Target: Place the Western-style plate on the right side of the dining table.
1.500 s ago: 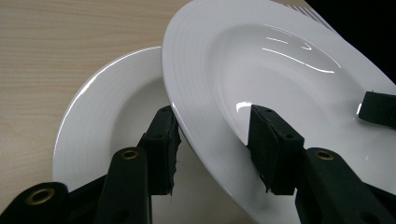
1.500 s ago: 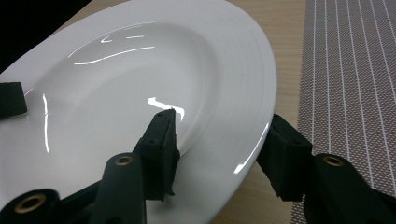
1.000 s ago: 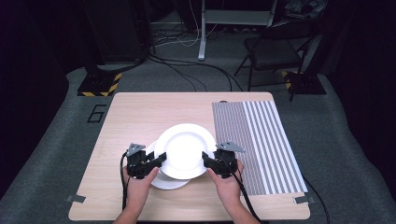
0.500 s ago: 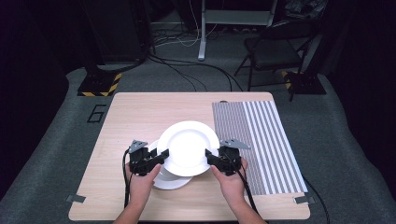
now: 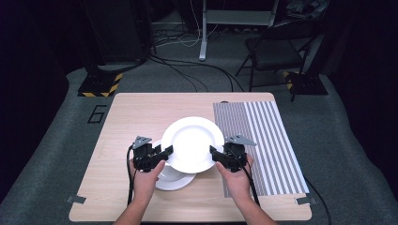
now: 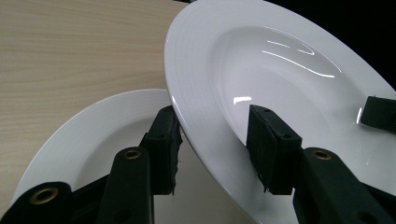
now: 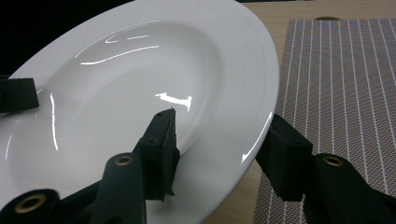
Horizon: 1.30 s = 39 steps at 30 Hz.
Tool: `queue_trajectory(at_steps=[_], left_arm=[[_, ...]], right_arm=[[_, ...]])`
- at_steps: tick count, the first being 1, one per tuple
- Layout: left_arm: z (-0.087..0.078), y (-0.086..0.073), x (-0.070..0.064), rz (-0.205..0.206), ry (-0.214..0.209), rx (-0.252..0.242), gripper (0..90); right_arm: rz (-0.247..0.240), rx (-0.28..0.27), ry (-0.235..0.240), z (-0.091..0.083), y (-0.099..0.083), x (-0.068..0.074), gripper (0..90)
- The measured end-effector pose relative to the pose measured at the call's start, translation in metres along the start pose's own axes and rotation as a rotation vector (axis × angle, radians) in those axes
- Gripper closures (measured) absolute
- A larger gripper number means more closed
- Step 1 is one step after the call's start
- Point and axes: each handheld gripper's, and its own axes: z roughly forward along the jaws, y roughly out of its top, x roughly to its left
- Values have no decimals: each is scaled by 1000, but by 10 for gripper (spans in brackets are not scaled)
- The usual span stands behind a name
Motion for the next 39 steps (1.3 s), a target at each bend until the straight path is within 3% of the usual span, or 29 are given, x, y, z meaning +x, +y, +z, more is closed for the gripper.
queue_trajectory(at_steps=[14, 39], left_arm=[[9, 9, -13, 15, -8, -5, 552], [30, 22, -37, 50, -83, -2, 561]], right_arm=[[16, -11, -11, -7, 4, -12, 489], [51, -48, -63, -32, 5, -34, 490]])
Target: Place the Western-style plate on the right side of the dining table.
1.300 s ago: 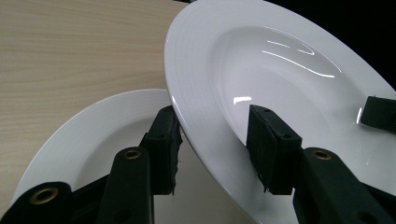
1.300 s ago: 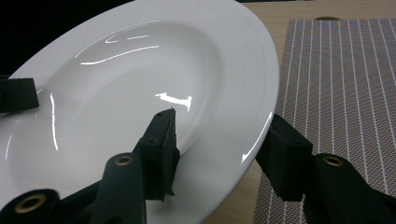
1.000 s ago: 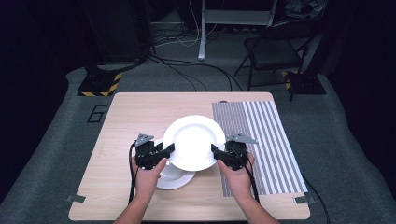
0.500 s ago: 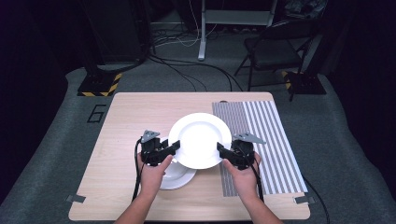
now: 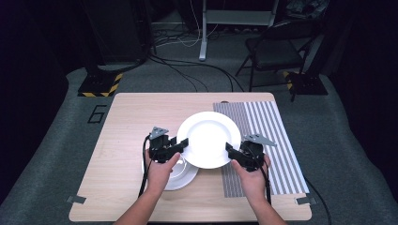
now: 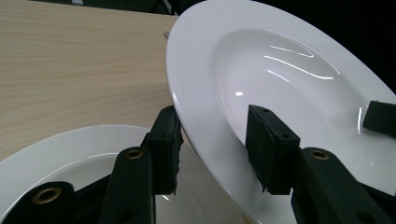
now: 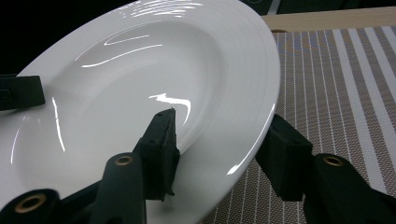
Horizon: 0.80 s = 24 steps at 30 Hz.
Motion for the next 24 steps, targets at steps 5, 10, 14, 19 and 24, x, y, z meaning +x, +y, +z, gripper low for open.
queue_trajectory(at_steps=[5, 10, 14, 19, 24], left_arm=[[6, 2, -6, 12, -14, 2, 564], [12, 4, -12, 17, -30, 7, 567], [16, 5, -16, 23, -42, 8, 569], [20, 7, -22, 33, -56, 15, 570], [24, 10, -29, 44, -67, 16, 571]], right_arm=[[7, -4, -14, -6, -1, -6, 490], [20, -3, -27, -11, -2, -12, 489], [24, -8, -36, -15, -3, -17, 490], [31, -15, -45, -22, -4, -22, 490], [46, -23, -55, -28, -5, -27, 491]])
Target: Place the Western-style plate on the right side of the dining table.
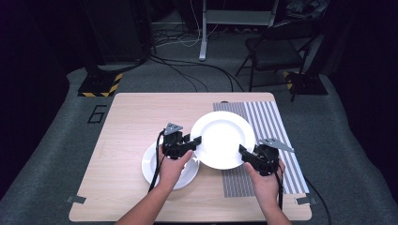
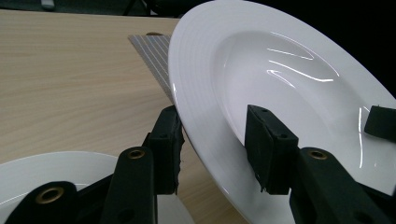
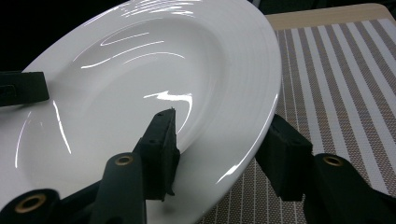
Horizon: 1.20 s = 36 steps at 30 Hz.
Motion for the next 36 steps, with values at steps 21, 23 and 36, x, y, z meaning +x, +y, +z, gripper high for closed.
queue_trajectory(at_steps=[21, 23, 36], left_arm=[[25, 2, -19, 6, -54, 21, 573], [26, 3, -20, 8, -56, 19, 573], [34, 4, -29, 15, -73, 25, 573]], right_arm=[[32, -5, -47, -18, -3, -24, 493], [33, -5, -46, -18, -3, -25, 493], [42, -12, -59, -26, -5, -34, 494]])
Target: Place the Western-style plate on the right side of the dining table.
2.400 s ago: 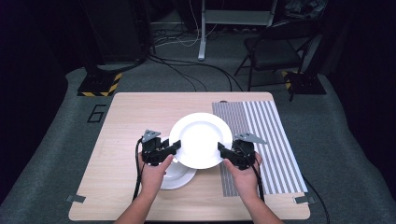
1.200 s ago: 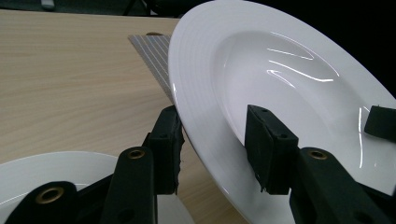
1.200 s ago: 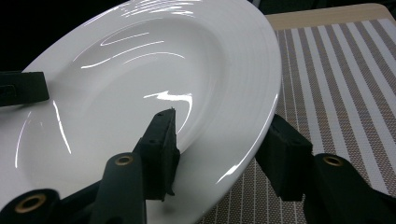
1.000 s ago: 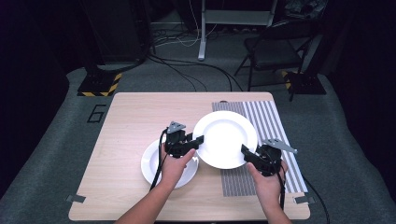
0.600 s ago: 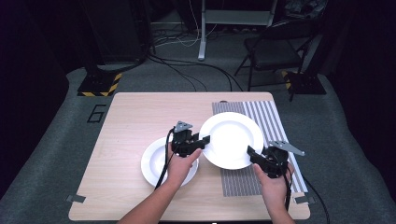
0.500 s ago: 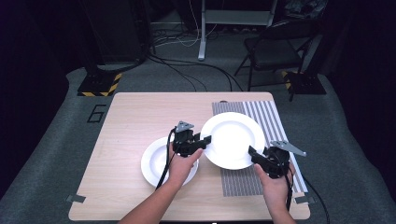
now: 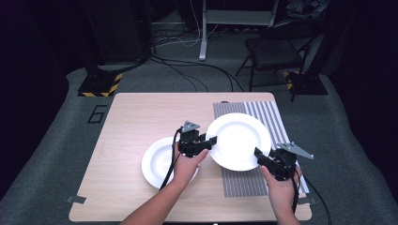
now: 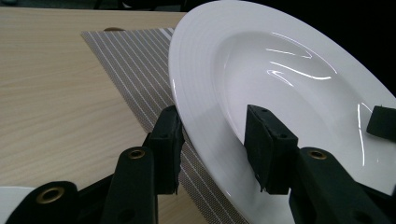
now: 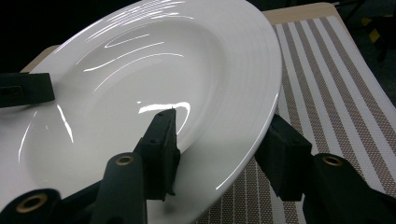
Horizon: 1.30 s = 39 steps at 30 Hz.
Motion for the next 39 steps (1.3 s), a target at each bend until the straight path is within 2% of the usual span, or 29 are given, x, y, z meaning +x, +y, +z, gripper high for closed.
queue_trajectory(at_steps=[19, 37, 39], left_arm=[[15, -2, -9, 0, -25, 7, 574], [29, -8, -15, 8, -29, 24, 574], [31, -8, -14, 27, -33, 33, 574]], right_arm=[[16, -3, -20, -7, -4, -14, 496], [35, 3, -25, -5, -13, -29, 500], [38, 3, -28, -5, -14, -30, 500]])
